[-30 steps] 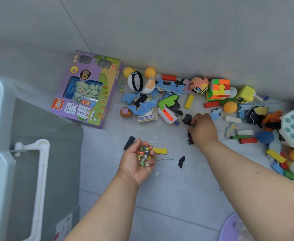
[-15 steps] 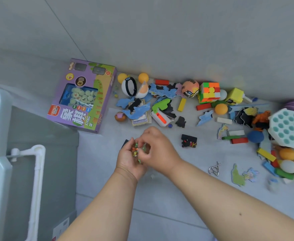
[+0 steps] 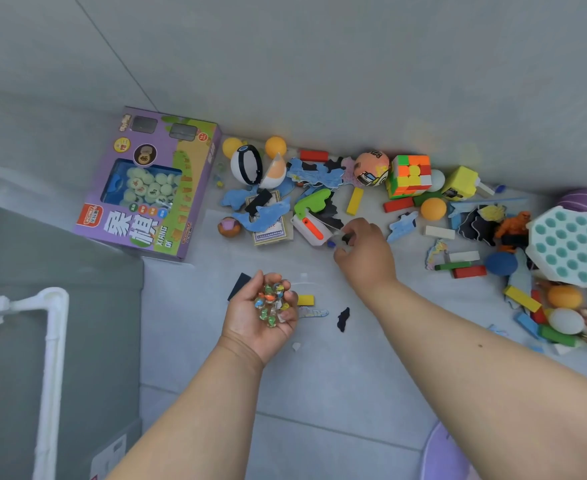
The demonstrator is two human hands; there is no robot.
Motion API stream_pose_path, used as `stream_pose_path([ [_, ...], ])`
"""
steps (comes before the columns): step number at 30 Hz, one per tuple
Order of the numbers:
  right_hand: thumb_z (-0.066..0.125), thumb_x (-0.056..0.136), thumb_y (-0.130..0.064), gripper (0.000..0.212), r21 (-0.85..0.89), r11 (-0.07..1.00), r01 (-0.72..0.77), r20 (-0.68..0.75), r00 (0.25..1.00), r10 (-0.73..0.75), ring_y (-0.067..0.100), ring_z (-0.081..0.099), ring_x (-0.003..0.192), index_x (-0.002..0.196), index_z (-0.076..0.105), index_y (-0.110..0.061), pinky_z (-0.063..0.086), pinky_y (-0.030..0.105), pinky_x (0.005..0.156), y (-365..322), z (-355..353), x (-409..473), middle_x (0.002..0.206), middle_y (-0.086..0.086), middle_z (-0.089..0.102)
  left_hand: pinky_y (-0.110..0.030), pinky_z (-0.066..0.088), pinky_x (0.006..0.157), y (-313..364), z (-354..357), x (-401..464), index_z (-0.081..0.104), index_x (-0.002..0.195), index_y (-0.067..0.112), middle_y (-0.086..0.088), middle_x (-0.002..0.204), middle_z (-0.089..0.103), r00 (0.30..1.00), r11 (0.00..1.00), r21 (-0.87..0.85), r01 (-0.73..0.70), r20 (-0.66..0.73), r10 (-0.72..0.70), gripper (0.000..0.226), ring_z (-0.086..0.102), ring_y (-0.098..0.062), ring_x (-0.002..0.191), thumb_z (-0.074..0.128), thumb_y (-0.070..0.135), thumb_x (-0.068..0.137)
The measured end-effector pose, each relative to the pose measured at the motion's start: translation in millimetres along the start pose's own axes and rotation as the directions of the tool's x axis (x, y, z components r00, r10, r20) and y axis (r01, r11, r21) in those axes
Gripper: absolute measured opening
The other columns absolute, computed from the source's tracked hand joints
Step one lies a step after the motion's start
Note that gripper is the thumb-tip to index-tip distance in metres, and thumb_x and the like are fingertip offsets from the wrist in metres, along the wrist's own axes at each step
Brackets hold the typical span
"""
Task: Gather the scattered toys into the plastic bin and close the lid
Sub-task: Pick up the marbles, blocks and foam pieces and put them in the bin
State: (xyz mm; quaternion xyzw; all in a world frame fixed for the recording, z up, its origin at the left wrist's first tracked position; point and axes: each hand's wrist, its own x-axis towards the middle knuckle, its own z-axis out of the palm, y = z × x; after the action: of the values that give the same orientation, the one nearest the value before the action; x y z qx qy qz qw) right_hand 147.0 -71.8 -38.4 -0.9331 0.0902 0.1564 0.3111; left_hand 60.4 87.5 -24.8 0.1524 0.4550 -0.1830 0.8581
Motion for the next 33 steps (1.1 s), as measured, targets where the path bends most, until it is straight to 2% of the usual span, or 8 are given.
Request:
stream_pose_path([
  [3, 0.058, 0.084, -0.012, 0.04, -0.173, 0.982, 0.077, 0.147, 0.988, -0.051, 0.035, 0.055, 0.097, 0.123, 0.049, -0.009, 0.035, 0.027, 0.065, 6, 4, 16, 0.113, 0.017, 0.051, -0.016, 0.031, 0.042, -2, -4, 0, 0.064, 0.06, 0.01, -0.004, 0.071, 0.056, 1.0, 1.0, 0.004, 0.005, -0.017, -0.005, 0.041, 0.054, -0.015, 0.056, 0.048, 0.032, 0.091],
  [7, 0.053, 0.089, -0.012, 0.031, -0.352, 0.921, 0.169, 0.189, 0.976, -0.107, 0.036, 0.054, 0.098, 0.119, 0.05, -0.005, 0.033, 0.028, 0.066, -1, 9, 27, 0.116, 0.019, 0.047, -0.016, 0.033, 0.042, -2, -8, -1, 0.065, 0.06, 0.01, -0.004, 0.07, 0.057, 0.999, 1.0, 0.003, 0.01, -0.05, -0.01, 0.043, 0.054, -0.016, 0.057, 0.047, 0.033, 0.093],
  [15, 0.045, 0.09, -0.004, 0.028, -0.378, 0.903, 0.202, 0.217, 0.968, -0.126, 0.035, 0.054, 0.1, 0.118, 0.049, -0.001, 0.029, 0.027, 0.066, -5, 12, 24, 0.117, 0.021, 0.049, -0.018, 0.037, 0.047, 2, -6, -3, 0.062, 0.07, 0.012, -0.004, 0.069, 0.06, 0.992, 1.0, 0.003, 0.013, -0.127, -0.012, 0.033, 0.057, -0.017, 0.056, 0.047, 0.031, 0.093],
  [20, 0.054, 0.083, -0.008, 0.02, -0.077, 0.994, 0.082, 0.019, 0.997, -0.081, 0.031, 0.056, 0.087, 0.102, 0.057, -0.004, 0.03, 0.026, 0.062, -21, 8, -19, 0.1, 0.016, 0.056, -0.019, 0.038, 0.052, 5, -6, -3, 0.06, 0.076, 0.012, -0.006, 0.071, 0.061, 0.986, 1.0, -0.003, -0.011, -0.167, 0.011, 0.029, 0.056, -0.018, 0.062, 0.045, 0.03, 0.094],
  [23, 0.062, 0.078, -0.011, 0.017, 0.127, 0.947, 0.295, 0.147, 0.939, -0.312, 0.021, 0.056, 0.082, 0.095, 0.063, -0.011, 0.037, 0.024, 0.069, -50, 17, -65, 0.095, 0.007, 0.059, -0.026, 0.047, 0.06, 6, -6, -3, 0.062, 0.079, 0.011, -0.008, 0.077, 0.065, 0.987, 0.999, 0.003, -0.034, -0.158, 0.034, 0.031, 0.061, -0.022, 0.07, 0.045, 0.03, 0.095],
  [26, 0.06, 0.077, -0.011, 0.017, 0.153, 0.867, 0.474, 0.288, 0.818, -0.497, 0.021, 0.055, 0.084, 0.094, 0.063, -0.01, 0.042, 0.028, 0.071, -67, 27, -89, 0.093, 0.005, 0.057, -0.034, 0.049, 0.075, 11, -4, -11, 0.061, 0.078, 0.01, -0.007, 0.072, 0.065, 0.997, 1.0, -0.021, -0.005, -0.075, 0.004, 0.034, 0.067, -0.021, 0.069, 0.043, 0.032, 0.097],
  [30, 0.059, 0.08, -0.011, 0.019, 0.127, 0.828, 0.546, 0.337, 0.762, -0.553, 0.023, 0.053, 0.089, 0.098, 0.062, -0.008, 0.04, 0.029, 0.07, -75, 27, -90, 0.097, 0.007, 0.054, -0.028, 0.053, 0.067, 15, -8, -17, 0.059, 0.078, 0.013, -0.004, 0.069, 0.063, 1.0, 1.0, -0.014, 0.001, -0.03, -0.001, 0.032, 0.068, -0.018, 0.066, 0.045, 0.035, 0.095],
  [33, 0.061, 0.079, -0.015, 0.02, 0.219, 0.807, 0.548, 0.33, 0.737, -0.59, 0.017, 0.054, 0.084, 0.099, 0.066, -0.013, 0.043, 0.025, 0.072, -72, 25, -86, 0.093, 0.002, 0.055, -0.031, 0.056, 0.076, 16, -13, -16, 0.059, 0.088, 0.013, -0.006, 0.081, 0.064, 1.0, 1.0, -0.02, -0.008, -0.004, 0.008, 0.021, 0.067, -0.021, 0.078, 0.054, 0.033, 0.084],
])
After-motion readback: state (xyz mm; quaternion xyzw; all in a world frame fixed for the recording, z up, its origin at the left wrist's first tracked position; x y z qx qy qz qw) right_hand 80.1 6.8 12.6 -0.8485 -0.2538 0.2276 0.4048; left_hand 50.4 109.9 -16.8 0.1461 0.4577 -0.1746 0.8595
